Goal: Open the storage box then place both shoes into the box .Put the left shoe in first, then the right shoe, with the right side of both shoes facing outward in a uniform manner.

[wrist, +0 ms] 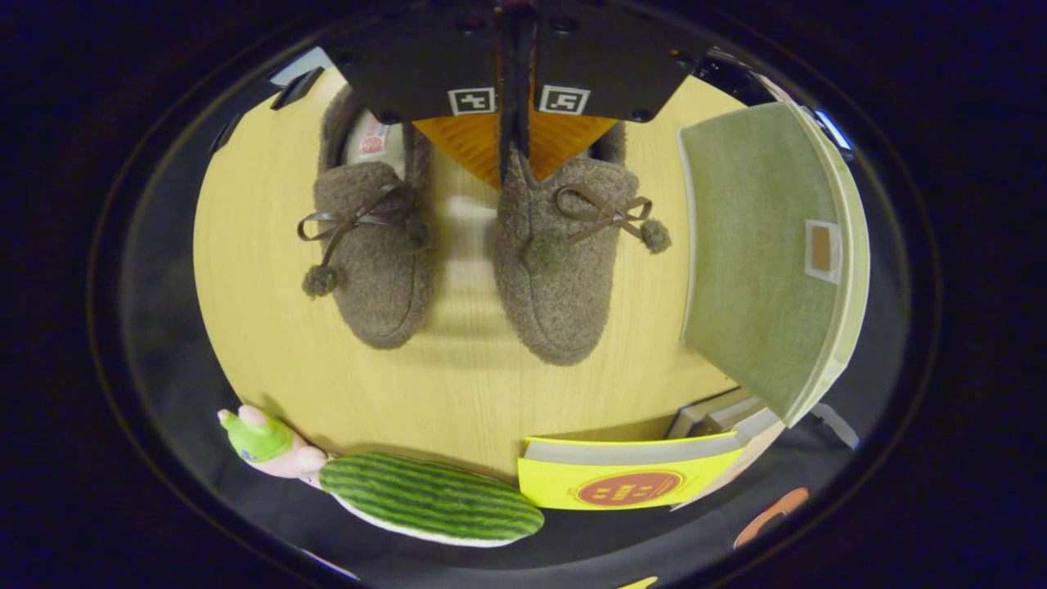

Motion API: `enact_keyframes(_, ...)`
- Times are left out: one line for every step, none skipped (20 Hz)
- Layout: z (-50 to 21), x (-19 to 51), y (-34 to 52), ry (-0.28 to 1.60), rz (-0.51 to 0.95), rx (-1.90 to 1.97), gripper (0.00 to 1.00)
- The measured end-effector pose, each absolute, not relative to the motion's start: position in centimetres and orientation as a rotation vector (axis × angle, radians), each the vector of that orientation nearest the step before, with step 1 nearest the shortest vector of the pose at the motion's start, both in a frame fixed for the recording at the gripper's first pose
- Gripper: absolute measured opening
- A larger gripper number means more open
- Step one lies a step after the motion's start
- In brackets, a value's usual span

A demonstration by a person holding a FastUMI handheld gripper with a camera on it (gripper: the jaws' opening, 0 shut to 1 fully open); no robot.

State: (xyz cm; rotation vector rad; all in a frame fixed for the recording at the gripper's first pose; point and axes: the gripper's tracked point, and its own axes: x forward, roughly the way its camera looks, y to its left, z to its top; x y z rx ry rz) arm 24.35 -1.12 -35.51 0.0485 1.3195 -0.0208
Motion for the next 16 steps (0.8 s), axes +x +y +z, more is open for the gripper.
enact_keyframes(-34.5, 24.3, -1.1, 1.315, -0.025, 0.038, 0.06)
enact_keyframes(-33.3, 24.2, -0.8, 1.306, -0.023, 0.033, 0.06)
enact_keyframes(-32.1, 24.3, -0.6, 1.293, -0.018, 0.036, 0.06)
enact_keyframes(-30.8, 24.3, -0.2, 1.278, -0.012, 0.046, 0.06)
enact_keyframes(-29.5, 24.2, 0.3, 1.267, -0.004, 0.058, 0.06)
enact_keyframes(-28.3, 24.1, 0.7, 1.258, 0.000, 0.067, 0.06)
enact_keyframes(-27.3, 24.0, 0.9, 1.248, 0.000, 0.076, 0.06)
enact_keyframes(-26.3, 23.9, 1.3, 1.245, 0.004, 0.077, 0.06)
enact_keyframes(-25.3, 23.7, 1.7, 1.239, 0.009, 0.080, 0.06)
enact_keyframes(-24.4, 23.5, 2.2, 1.231, 0.014, 0.083, 0.06)
enact_keyframes(-23.6, 23.4, 2.7, 1.224, 0.016, 0.090, 0.06)
enact_keyframes(-22.7, 23.3, 3.4, 1.216, 0.023, 0.095, 0.06)
enact_keyframes(-21.9, 23.2, 4.2, 1.208, 0.030, 0.103, 0.06)
enact_keyframes(-21.2, 23.1, 5.0, 1.200, 0.041, 0.112, 0.06)
enact_keyframes(-20.6, 23.0, 6.0, 1.197, 0.052, 0.124, 0.06)
enact_keyframes(-20.1, 22.9, 7.0, 1.195, 0.063, 0.140, 0.06)
